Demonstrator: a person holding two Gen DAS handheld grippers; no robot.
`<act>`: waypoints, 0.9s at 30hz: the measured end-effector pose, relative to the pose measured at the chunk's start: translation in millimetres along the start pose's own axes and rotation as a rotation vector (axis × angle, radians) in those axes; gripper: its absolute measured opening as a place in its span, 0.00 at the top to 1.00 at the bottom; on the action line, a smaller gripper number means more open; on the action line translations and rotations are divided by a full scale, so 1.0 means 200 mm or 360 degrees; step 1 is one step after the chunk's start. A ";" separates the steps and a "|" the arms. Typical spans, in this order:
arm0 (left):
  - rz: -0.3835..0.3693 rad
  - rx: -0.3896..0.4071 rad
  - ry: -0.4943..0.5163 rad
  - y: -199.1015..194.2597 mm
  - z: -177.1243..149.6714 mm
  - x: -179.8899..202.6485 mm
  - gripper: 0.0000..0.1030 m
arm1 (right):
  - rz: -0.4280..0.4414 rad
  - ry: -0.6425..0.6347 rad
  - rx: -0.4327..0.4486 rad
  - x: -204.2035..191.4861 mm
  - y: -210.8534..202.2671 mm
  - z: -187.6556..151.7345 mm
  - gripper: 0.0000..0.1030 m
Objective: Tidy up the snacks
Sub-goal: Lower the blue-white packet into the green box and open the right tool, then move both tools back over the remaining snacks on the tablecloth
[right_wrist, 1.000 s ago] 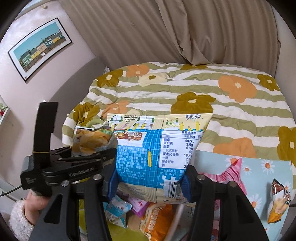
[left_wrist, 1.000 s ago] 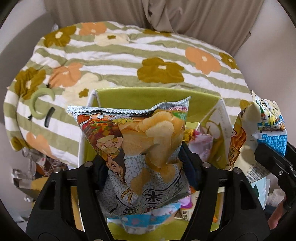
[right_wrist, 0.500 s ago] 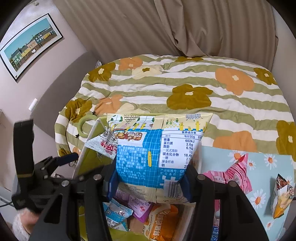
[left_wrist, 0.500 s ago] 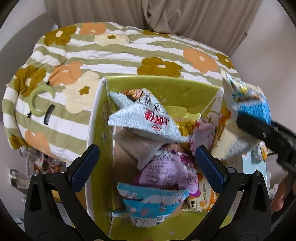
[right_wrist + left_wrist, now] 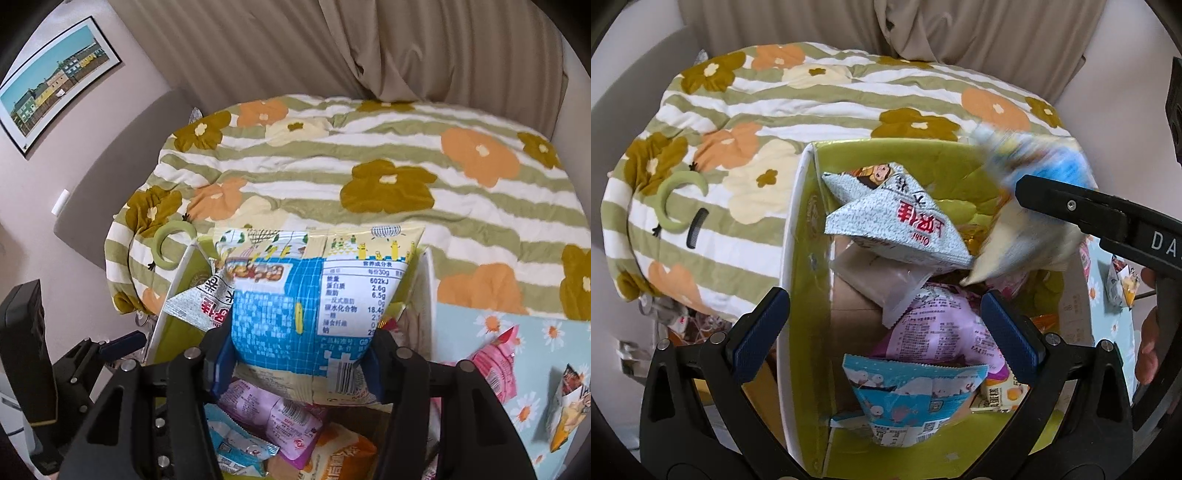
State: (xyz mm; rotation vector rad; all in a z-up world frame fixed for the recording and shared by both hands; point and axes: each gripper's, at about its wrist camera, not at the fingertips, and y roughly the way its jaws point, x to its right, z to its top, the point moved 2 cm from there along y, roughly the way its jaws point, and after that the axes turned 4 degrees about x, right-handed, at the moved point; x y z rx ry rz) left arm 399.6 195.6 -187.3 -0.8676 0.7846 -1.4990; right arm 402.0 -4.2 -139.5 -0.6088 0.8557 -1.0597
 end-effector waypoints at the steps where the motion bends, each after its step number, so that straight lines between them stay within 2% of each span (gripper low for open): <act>1: 0.0005 -0.0007 0.0000 0.00 -0.01 0.00 0.01 | -0.0010 -0.0002 -0.0013 0.00 0.01 0.00 0.41; 3: 0.0000 -0.0018 -0.0006 0.01 -0.01 -0.01 0.01 | -0.0030 -0.0007 -0.0014 0.00 0.01 -0.01 0.18; 5: 0.0001 -0.0022 -0.0003 0.01 -0.02 -0.02 0.01 | -0.0037 -0.0012 0.0023 0.00 -0.01 -0.03 0.10; 12: 0.0002 -0.0033 0.0012 0.01 -0.05 -0.03 0.01 | -0.0125 -0.0084 0.0067 0.00 -0.05 -0.09 0.09; 20: 0.0012 -0.0001 0.0049 -0.08 -0.07 0.02 0.01 | -0.0089 -0.0040 0.0087 0.01 -0.14 -0.11 0.09; 27: 0.0034 0.0089 0.0057 -0.25 -0.09 0.17 0.01 | -0.0061 -0.0061 0.0177 0.03 -0.36 -0.15 0.08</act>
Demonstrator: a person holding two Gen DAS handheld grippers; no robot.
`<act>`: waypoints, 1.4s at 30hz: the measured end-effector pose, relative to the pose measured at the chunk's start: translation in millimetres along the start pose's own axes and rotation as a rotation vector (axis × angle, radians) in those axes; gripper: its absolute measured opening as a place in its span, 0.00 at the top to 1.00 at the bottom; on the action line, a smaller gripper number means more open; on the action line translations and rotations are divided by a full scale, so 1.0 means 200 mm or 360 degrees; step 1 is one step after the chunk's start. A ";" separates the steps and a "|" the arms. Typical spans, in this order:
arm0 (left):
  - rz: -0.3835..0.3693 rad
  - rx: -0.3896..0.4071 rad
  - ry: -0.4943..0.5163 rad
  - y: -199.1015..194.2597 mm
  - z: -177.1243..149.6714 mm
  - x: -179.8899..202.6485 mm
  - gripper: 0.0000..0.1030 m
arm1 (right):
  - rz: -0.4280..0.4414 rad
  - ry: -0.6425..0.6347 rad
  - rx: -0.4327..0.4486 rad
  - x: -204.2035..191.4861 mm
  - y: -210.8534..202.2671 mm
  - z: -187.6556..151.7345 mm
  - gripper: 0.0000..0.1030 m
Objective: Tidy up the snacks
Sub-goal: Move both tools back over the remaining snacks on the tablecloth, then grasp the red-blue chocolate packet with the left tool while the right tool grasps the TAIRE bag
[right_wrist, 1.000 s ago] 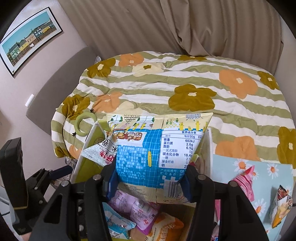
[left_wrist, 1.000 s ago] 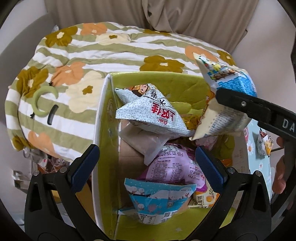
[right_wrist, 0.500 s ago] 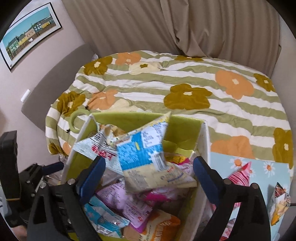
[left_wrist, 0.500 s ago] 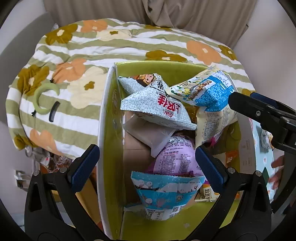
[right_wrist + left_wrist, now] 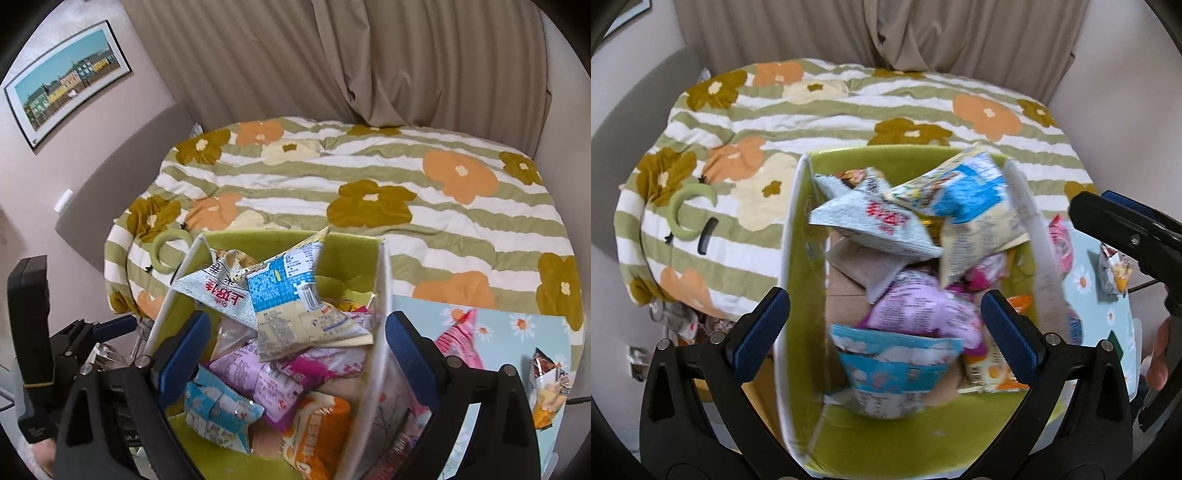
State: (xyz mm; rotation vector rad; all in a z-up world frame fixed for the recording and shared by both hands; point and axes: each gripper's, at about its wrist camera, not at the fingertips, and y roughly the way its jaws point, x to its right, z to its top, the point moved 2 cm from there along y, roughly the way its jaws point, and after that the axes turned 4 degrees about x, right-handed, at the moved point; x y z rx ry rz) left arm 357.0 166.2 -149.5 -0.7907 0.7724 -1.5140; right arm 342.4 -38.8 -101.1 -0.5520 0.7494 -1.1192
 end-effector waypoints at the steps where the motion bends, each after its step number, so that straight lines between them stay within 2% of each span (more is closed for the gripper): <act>1: -0.0002 0.0013 0.0003 -0.03 -0.01 0.05 0.01 | 0.0009 0.0005 0.0017 0.02 -0.04 -0.01 0.08; 7: -0.0021 0.0074 0.0008 -0.18 -0.07 0.33 0.01 | -0.0035 0.0021 0.0086 0.20 -0.32 -0.08 0.08; 11: -0.0043 0.0105 0.0032 -0.25 -0.13 0.59 0.01 | -0.0058 0.0039 0.0099 0.36 -0.51 -0.14 0.08; 20: -0.0035 0.0045 0.0104 -0.20 -0.32 1.14 0.01 | -0.0146 0.0116 0.0118 0.80 -0.79 -0.29 0.08; 26: 0.0066 0.0004 0.0139 -0.10 -0.46 1.40 0.01 | -0.0118 0.0158 0.0045 1.07 -0.79 -0.40 0.08; 31: 0.0246 -0.0014 0.0224 0.03 -0.53 1.54 0.01 | -0.0094 0.0195 -0.0020 1.21 -0.73 -0.49 0.08; 37: 0.0435 -0.0017 0.0236 0.19 -0.50 1.55 0.01 | -0.0080 0.0264 -0.0089 1.35 -0.62 -0.56 0.08; 39: 0.0507 -0.0060 0.0229 0.28 -0.47 1.53 0.01 | -0.0076 0.0277 -0.0107 1.38 -0.58 -0.57 0.08; 42: 0.0496 -0.0165 0.0156 0.42 -0.46 1.49 0.01 | -0.0078 0.0275 -0.0137 1.40 -0.52 -0.59 0.08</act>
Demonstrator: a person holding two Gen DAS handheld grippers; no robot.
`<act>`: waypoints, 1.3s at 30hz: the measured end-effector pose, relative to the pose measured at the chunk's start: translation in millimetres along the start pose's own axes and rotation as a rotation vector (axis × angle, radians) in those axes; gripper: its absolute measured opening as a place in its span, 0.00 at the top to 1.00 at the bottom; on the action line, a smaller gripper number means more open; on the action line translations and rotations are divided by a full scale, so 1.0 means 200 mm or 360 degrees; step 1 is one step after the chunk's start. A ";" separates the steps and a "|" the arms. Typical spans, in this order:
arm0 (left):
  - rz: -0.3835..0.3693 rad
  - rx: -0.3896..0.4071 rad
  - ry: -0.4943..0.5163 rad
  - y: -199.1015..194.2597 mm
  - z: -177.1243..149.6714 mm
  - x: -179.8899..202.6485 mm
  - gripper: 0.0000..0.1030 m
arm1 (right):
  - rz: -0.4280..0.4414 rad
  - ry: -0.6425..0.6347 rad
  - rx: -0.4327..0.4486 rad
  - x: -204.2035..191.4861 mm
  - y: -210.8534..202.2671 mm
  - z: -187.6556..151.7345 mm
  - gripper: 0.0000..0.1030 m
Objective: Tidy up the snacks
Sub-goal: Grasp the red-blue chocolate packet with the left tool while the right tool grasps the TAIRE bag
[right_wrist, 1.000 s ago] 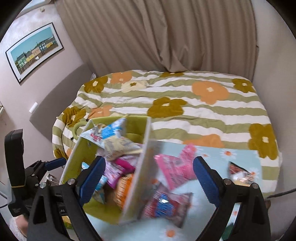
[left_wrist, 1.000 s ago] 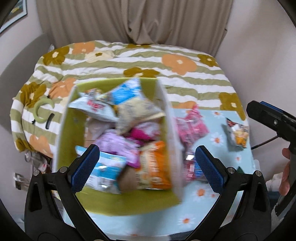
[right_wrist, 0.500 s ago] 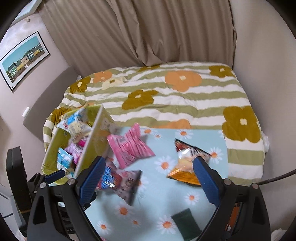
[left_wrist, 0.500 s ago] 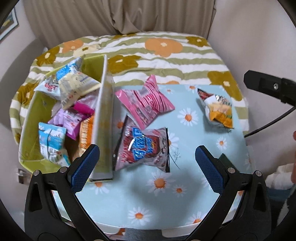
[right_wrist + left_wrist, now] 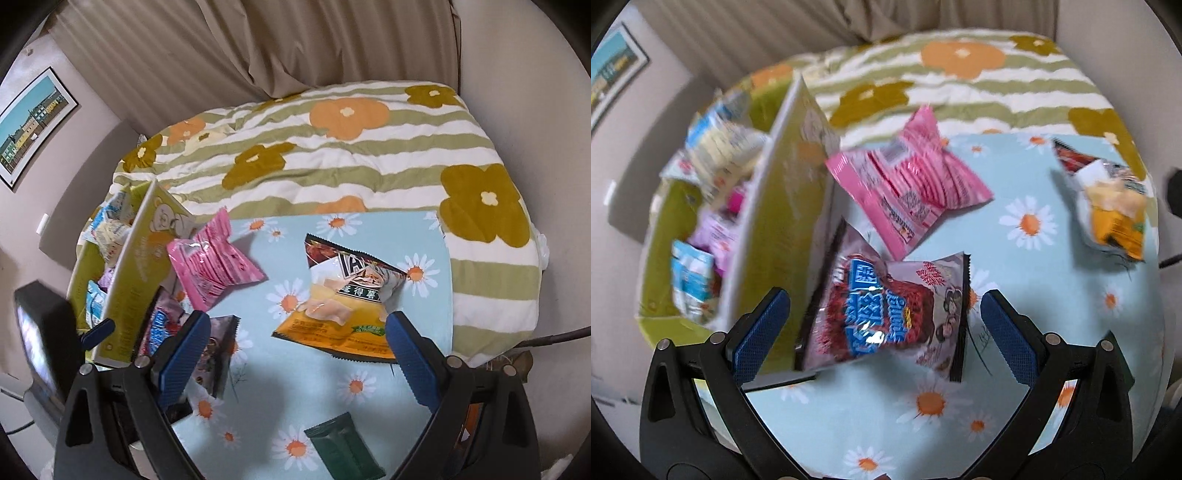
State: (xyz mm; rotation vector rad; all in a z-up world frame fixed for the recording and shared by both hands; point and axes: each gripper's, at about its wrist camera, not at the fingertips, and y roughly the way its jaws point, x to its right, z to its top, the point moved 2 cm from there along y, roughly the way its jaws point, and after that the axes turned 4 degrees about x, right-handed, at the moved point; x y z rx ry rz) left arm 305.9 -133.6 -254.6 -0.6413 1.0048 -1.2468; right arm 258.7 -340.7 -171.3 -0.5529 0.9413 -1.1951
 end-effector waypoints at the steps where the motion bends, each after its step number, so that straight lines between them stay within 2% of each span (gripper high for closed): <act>1: -0.0011 -0.0049 -0.0020 0.06 0.00 0.00 0.01 | -0.0004 0.0000 -0.0016 0.00 0.02 0.00 0.08; 8: -0.0083 -0.0231 -0.0057 0.26 -0.02 0.01 0.01 | -0.0009 -0.0008 -0.0083 0.03 0.15 0.01 0.08; 15: -0.0083 -0.0219 -0.0036 0.32 -0.02 0.03 0.00 | -0.0030 0.0028 -0.0167 0.07 0.28 0.02 0.08; 19: -0.0072 -0.0204 0.0078 0.35 -0.02 0.09 0.00 | -0.0042 0.0070 -0.0185 0.11 0.33 0.02 0.08; 25: -0.0183 -0.0218 0.0165 0.35 -0.02 0.09 0.00 | -0.0028 0.0103 -0.0214 0.13 0.36 0.00 0.08; 27: -0.0239 -0.0213 0.0132 0.36 -0.01 0.06 0.00 | -0.0030 0.0109 -0.0229 0.14 0.39 -0.01 0.08; 32: -0.0351 -0.0193 -0.0084 0.40 0.02 -0.03 0.00 | -0.0026 0.0139 -0.0267 0.16 0.44 -0.04 0.08; 35: -0.0336 -0.0200 -0.0075 0.41 0.02 -0.02 0.00 | -0.0026 0.0151 -0.0280 0.18 0.47 -0.05 0.08; 39: -0.0407 -0.0243 -0.0043 0.39 0.03 0.02 0.00 | -0.0021 0.0161 -0.0294 0.19 0.50 -0.06 0.08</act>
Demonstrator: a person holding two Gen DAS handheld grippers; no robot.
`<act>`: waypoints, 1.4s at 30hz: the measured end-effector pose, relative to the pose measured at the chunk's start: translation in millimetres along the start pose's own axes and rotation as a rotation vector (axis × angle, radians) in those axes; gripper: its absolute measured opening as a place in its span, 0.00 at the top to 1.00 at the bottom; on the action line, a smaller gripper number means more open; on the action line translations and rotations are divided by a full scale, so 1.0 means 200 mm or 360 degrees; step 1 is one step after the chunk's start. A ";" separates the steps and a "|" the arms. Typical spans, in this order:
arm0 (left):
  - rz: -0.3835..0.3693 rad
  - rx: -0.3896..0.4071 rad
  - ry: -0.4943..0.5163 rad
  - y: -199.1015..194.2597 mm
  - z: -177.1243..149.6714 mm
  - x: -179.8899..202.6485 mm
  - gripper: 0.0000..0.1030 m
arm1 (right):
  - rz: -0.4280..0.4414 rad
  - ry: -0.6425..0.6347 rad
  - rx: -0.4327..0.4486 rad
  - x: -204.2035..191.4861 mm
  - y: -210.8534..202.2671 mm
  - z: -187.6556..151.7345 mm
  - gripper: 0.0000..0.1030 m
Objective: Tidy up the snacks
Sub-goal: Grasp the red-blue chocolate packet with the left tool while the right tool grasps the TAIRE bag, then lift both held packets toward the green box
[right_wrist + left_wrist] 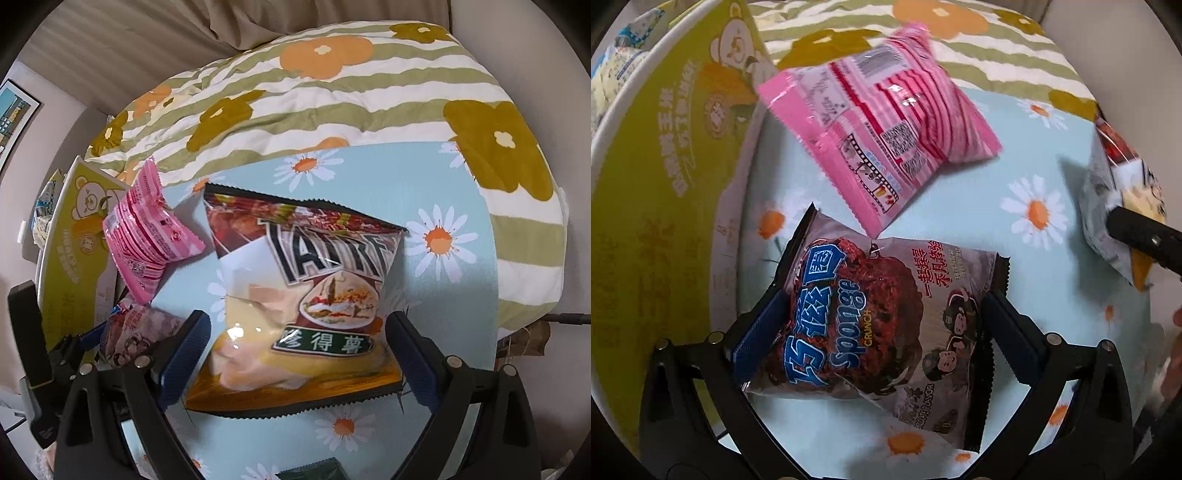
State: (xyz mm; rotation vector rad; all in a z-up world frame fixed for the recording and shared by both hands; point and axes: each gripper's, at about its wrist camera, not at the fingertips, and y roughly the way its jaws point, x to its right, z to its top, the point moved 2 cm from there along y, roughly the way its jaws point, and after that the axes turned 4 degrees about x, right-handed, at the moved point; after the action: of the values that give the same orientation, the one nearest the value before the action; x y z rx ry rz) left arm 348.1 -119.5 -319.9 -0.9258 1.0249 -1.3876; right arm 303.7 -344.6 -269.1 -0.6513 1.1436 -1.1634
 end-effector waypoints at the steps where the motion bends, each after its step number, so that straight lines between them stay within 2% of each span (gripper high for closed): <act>1: -0.0018 -0.0014 0.0016 0.00 0.00 0.01 0.00 | 0.0003 0.0005 -0.0005 0.00 0.01 0.00 0.08; 5: -0.0066 -0.0081 0.0058 -0.01 -0.01 0.09 0.00 | 0.0015 0.0014 -0.0002 0.01 0.01 -0.01 0.08; 11: -0.0084 0.0011 0.0148 -0.17 -0.01 0.16 0.00 | 0.0043 0.0032 0.0009 0.00 0.01 -0.01 0.08; 15: -0.0089 -0.0040 0.0211 -0.18 -0.06 0.22 0.00 | 0.0055 0.0029 0.0014 -0.01 0.02 0.00 0.08; 16: -0.0069 -0.0047 0.0238 -0.18 -0.09 0.24 0.00 | 0.0056 0.0029 0.0014 -0.01 0.02 0.00 0.08; 20: 0.0152 -0.0040 0.0391 -0.09 -0.16 0.30 0.00 | 0.0059 0.0030 0.0011 -0.02 0.03 0.00 0.08; 22: 0.0226 -0.0043 0.0426 -0.05 -0.17 0.30 0.00 | 0.0062 0.0034 0.0007 -0.02 0.04 0.00 0.08; 27: 0.0195 -0.0079 0.0345 0.02 -0.14 0.23 0.00 | 0.0052 0.0014 -0.0008 -0.03 0.06 -0.01 0.08; 30: 0.0170 -0.0064 0.0287 0.00 -0.15 0.19 0.10 | 0.0051 0.0005 -0.0007 -0.04 0.06 -0.01 0.08; 31: 0.0176 -0.0058 0.0283 -0.01 -0.15 0.18 0.20 | 0.0049 0.0006 -0.0003 -0.04 0.07 -0.01 0.09; 32: 0.0181 -0.0046 0.0284 -0.02 -0.14 0.17 0.24 | 0.0051 0.0007 0.0002 -0.04 0.06 -0.01 0.10; 39: 0.0132 -0.0014 0.0264 -0.06 -0.15 0.08 0.32 | 0.0056 -0.0001 0.0038 -0.04 0.04 -0.01 0.31; 42: 0.0110 -0.0006 0.0251 -0.09 -0.18 0.10 0.33 | 0.0049 -0.0015 0.0053 -0.05 0.02 -0.02 0.35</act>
State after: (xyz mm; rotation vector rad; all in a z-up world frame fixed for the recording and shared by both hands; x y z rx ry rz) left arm 308.0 -136.0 -314.4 -0.7861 1.1676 -1.4178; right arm 301.5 -332.7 -270.3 -0.6107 1.1204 -1.1498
